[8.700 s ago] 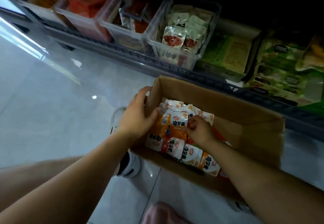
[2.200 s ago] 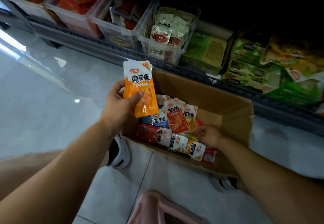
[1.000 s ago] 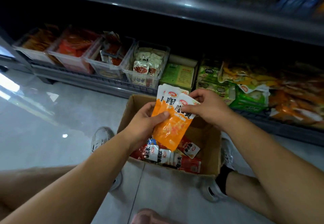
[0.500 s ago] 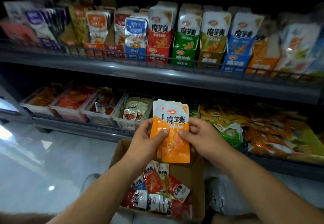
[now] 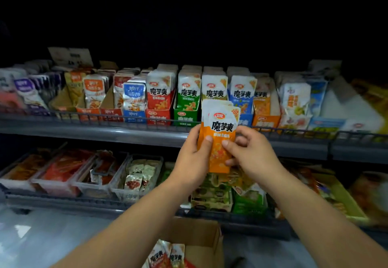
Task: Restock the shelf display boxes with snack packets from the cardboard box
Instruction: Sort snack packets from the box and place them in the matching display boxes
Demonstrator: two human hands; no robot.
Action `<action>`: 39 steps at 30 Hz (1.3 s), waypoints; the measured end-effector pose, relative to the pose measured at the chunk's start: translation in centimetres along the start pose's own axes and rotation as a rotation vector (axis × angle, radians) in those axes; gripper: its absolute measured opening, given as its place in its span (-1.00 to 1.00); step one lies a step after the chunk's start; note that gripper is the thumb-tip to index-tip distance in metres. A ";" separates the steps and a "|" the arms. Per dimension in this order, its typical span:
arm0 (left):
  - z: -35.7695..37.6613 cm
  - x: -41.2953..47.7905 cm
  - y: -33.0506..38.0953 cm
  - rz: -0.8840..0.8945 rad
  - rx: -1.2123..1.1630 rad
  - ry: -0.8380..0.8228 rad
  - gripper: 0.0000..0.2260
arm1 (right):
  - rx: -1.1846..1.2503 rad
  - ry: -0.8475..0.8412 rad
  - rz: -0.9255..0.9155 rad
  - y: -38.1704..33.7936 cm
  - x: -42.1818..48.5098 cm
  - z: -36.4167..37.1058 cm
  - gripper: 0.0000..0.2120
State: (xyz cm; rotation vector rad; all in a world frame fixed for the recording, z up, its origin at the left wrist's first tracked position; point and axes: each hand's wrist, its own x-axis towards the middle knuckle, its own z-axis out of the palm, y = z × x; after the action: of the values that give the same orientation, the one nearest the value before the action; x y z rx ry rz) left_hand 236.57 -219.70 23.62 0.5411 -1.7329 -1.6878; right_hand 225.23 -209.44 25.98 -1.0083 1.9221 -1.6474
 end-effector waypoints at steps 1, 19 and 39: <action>0.6 0.7 0.5 0.012 0.029 -0.012 -0.81 | -0.004 0.024 -0.023 -0.5 0.5 -0.5 -0.75; 11.6 13.3 6.0 0.305 0.522 -0.001 -0.73 | -0.368 0.359 -0.329 -2.2 9.8 -13.4 -0.74; 13.5 14.2 3.7 0.271 0.482 0.092 -0.51 | -0.212 0.176 -0.222 0.6 11.9 -14.4 -0.74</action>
State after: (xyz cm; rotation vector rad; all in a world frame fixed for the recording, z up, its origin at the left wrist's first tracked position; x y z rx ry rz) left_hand 217.69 -219.52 30.17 0.5528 -2.0465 -1.0432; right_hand 207.06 -208.69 30.20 -1.2336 2.2056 -1.7289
